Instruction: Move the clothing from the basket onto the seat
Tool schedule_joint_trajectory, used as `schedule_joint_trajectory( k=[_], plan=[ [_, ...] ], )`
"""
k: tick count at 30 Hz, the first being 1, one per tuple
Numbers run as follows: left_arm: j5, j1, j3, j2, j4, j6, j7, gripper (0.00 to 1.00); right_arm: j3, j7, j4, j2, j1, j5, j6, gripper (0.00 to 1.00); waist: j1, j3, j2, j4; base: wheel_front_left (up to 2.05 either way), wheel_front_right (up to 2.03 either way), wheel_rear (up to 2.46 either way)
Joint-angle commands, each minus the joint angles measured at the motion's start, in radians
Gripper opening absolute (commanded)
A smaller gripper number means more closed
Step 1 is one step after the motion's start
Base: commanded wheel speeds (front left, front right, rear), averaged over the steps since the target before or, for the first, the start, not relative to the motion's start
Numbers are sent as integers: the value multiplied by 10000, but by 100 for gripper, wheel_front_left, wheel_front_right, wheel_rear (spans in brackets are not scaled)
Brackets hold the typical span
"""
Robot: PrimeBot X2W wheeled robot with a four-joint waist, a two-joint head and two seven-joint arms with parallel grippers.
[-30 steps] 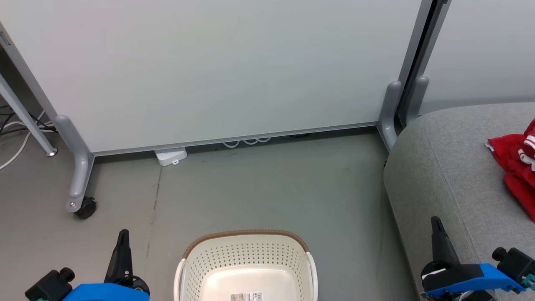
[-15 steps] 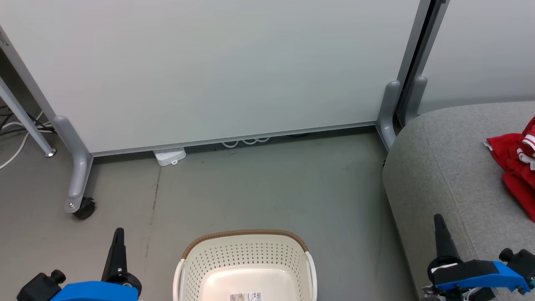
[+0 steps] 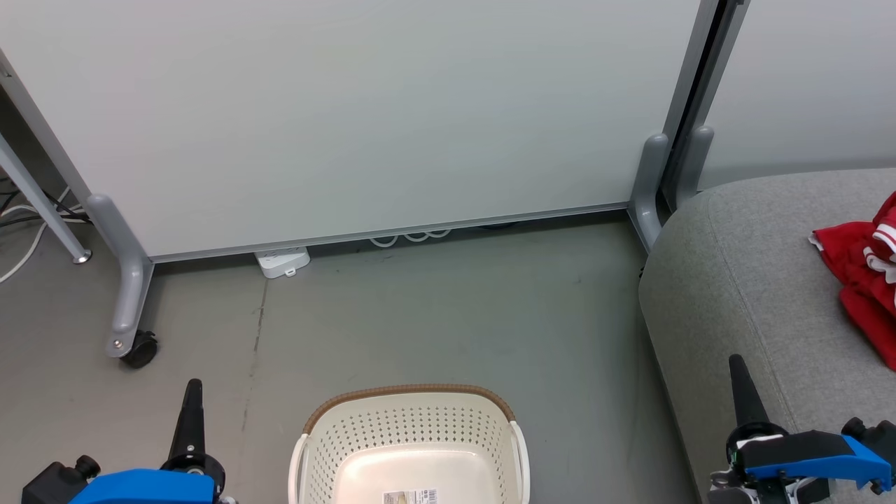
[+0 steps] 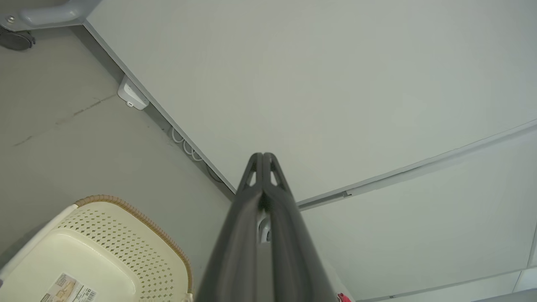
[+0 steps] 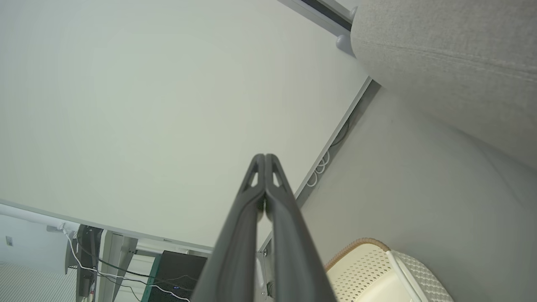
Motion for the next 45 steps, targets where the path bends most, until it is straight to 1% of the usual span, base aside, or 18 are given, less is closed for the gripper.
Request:
schedule_joint_trajectory(
  k=[1, 20, 45],
  plan=[
    [-261, -256, 82, 67, -137, -43, 73, 0, -36, 85, -145, -6, -250, 292, -3, 0, 0, 1, 0, -4, 0, 0, 0],
    [-2001, -276, 264, 78, -254, -56, 549, 0, -148, 556, -280, -4, -316, 2165, -4, 0, 0, 11, 0, -54, 0, 0, 0],
    [-3909, -298, 478, 90, -373, -66, 1059, 0, -277, 1090, -417, 0, -359, 4205, -6, 0, -1, 24, 0, -119, 0, 0, 0]
  ],
)
